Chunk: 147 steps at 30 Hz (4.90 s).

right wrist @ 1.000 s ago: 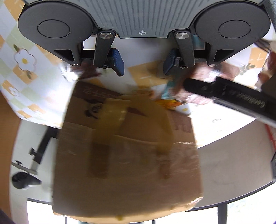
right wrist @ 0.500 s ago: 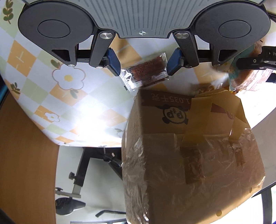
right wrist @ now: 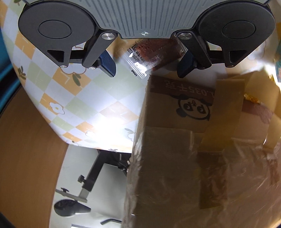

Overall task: Organize snacks
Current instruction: 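Grasp the orange wafer packet with the left gripper while the right gripper grasps a small jerky packet, then lift both held packets and carry them over the open box, then open both grippers to release the packets into the box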

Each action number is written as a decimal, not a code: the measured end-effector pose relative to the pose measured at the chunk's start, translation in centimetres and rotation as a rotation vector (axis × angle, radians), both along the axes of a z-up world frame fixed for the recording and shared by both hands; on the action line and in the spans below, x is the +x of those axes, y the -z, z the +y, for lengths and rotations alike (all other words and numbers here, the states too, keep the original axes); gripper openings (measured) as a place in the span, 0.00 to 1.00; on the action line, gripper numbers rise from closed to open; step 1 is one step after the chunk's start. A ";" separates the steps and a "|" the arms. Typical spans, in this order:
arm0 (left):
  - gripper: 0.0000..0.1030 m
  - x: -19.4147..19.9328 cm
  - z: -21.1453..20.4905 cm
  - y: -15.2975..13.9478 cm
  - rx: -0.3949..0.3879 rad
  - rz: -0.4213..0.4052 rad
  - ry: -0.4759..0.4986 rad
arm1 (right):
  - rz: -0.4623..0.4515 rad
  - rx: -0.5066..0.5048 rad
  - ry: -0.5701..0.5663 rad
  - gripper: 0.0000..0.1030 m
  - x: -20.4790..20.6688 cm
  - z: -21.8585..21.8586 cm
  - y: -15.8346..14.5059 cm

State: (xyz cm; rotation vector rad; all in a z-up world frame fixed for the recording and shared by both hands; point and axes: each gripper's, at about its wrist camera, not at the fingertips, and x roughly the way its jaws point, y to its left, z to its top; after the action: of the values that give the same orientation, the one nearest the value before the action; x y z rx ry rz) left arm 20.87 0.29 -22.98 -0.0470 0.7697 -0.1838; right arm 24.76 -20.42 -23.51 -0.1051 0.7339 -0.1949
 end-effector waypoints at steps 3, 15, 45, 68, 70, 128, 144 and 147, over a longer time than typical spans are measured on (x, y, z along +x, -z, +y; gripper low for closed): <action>0.81 -0.2 0.7 0.0 -0.016 -0.003 -0.015 | -0.005 -0.013 -0.030 0.72 -1.7 0.1 0.2; 0.81 -0.6 1.1 0.0 -0.035 -0.016 -0.028 | -0.016 0.076 0.039 0.72 -5.0 -3.5 -0.1; 0.82 -1.1 0.9 0.3 -0.031 -0.045 -0.040 | -0.102 0.057 -0.145 0.43 -5.4 -1.0 0.7; 0.75 -2.4 3.6 -1.8 -0.073 -0.050 -0.124 | -0.131 0.024 -0.220 0.37 -6.6 0.2 0.3; 0.75 -2.6 4.0 -2.3 -0.073 -0.059 -0.135 | -0.161 0.029 -0.232 0.37 -7.4 0.1 -0.1; 0.75 14.0 -3.2 -18.4 0.072 -0.330 0.085 | -0.363 0.212 -0.129 0.38 5.5 -0.7 -18.5; 0.81 9.7 1.8 -19.5 -0.005 -0.376 0.091 | -0.438 0.221 -0.168 0.50 0.3 0.6 -17.9; 0.79 7.6 2.5 -19.2 -0.005 -0.385 0.117 | -0.471 0.220 -0.167 0.50 -1.9 1.0 -17.6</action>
State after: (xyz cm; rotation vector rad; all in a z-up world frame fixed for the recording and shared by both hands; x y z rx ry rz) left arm 28.46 2.77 -3.80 0.0288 0.3876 -0.2961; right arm 22.82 -19.44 -5.90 0.0880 0.2710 0.0237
